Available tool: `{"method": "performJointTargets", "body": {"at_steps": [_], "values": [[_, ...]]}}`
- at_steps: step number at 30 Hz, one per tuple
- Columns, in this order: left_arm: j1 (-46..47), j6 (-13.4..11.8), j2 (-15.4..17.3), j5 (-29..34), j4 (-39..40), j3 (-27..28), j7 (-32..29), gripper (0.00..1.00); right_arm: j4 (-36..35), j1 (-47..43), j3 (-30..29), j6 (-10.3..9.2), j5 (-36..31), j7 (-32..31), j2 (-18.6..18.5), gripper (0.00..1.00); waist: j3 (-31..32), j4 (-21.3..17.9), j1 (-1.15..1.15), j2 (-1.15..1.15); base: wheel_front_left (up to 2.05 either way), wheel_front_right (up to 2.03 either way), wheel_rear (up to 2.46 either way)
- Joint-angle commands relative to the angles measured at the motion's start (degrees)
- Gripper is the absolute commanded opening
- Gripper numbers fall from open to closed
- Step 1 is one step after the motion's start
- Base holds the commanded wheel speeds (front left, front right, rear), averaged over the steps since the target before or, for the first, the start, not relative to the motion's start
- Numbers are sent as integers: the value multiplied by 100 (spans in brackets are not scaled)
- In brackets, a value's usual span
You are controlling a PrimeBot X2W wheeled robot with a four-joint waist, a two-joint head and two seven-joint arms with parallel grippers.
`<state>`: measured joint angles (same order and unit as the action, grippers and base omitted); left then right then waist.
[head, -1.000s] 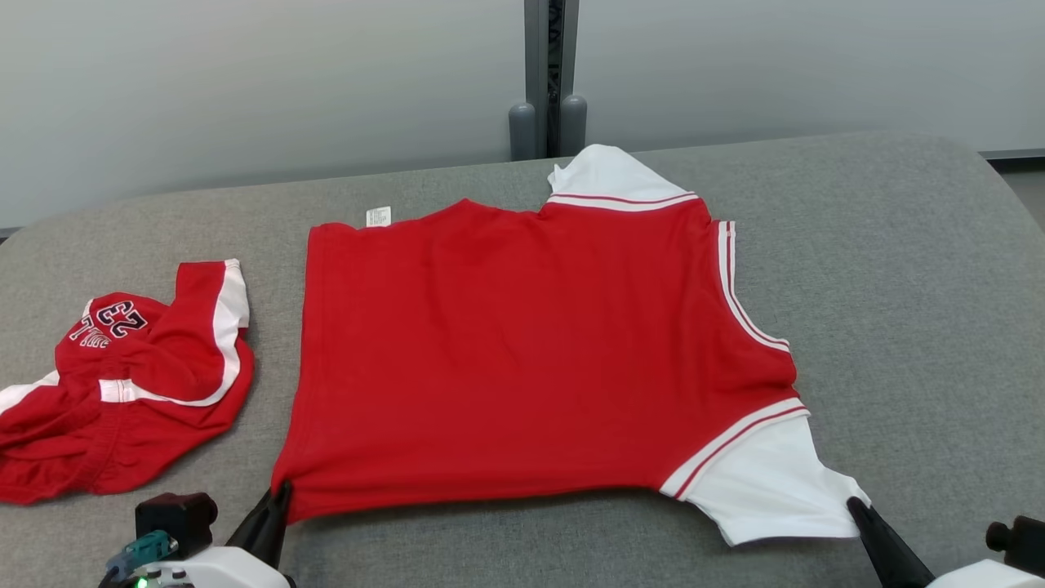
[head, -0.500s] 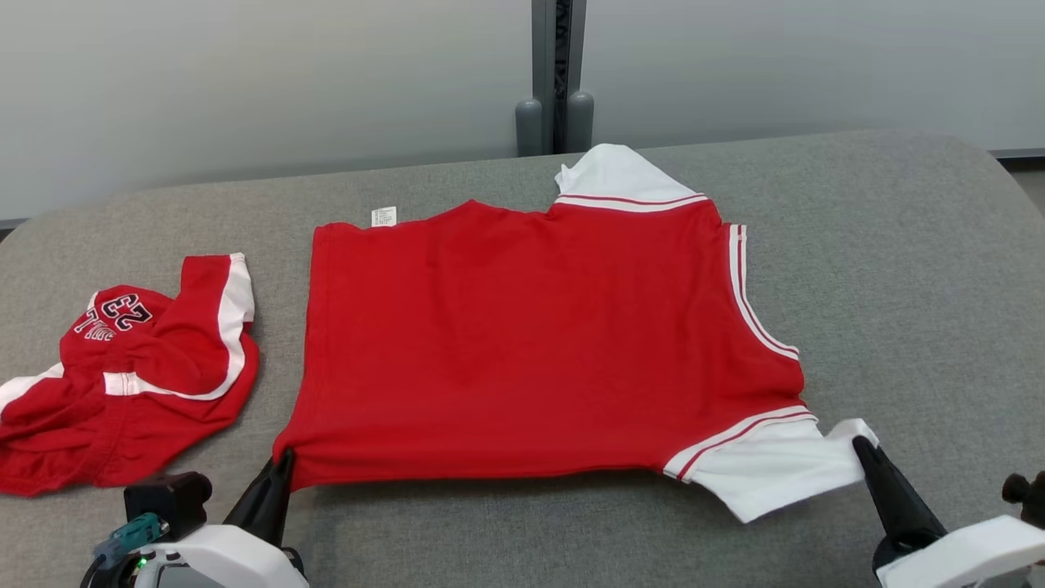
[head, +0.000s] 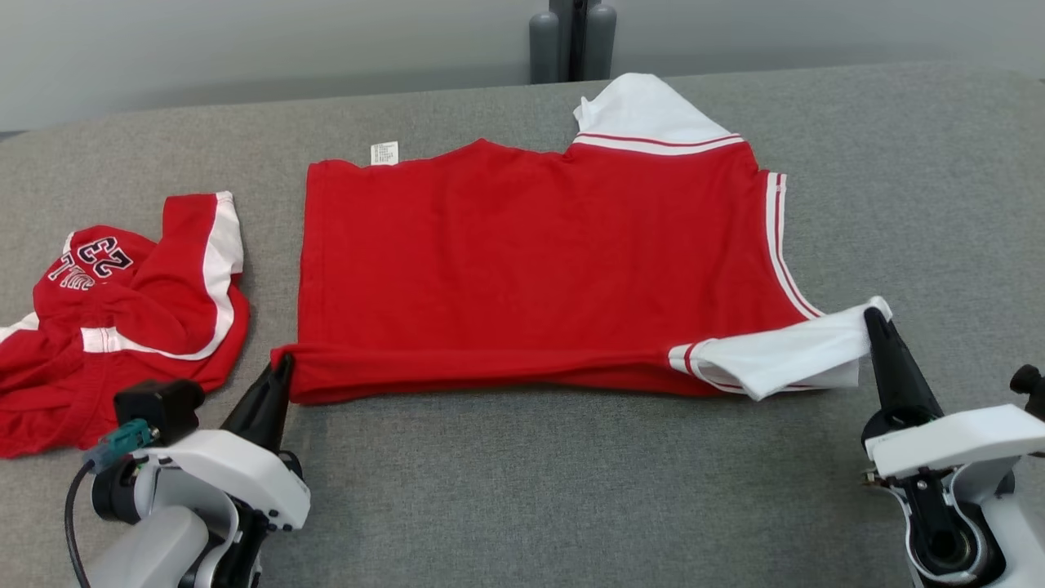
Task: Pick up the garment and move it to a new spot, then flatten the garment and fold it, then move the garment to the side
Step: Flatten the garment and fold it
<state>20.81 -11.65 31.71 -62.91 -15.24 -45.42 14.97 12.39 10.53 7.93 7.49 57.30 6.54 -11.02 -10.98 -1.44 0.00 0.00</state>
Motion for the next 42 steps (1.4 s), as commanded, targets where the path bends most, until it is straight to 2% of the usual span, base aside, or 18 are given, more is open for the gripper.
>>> {"method": "performJointTargets", "body": {"at_steps": [1,9,16,26,30,42], "values": [[264,107,-29,71,-180,30,-4,0,136,235,9,2,-35,102,3,0,-201,72,0,0,0,0,0],[937,497,-340,203,-920,18,3,0,727,1048,234,2,-27,437,-69,0,-573,125,0,0,0,0,0],[1296,671,-508,471,-1479,-77,10,0,1123,1501,429,2,65,648,-142,0,-745,143,0,0,0,0,0],[1788,909,-841,434,-2114,-94,-108,0,1766,2076,806,2,73,804,-297,0,-853,167,0,0,0,0,0],[1926,1018,-941,328,-2240,-55,-236,0,1955,2274,954,2,35,844,-350,0,-881,168,0,0,0,0,0],[2184,1030,-1098,-470,-2212,359,-976,0,2349,2679,1301,2,54,874,-428,0,-940,185,0,0,0,0,0]]}}
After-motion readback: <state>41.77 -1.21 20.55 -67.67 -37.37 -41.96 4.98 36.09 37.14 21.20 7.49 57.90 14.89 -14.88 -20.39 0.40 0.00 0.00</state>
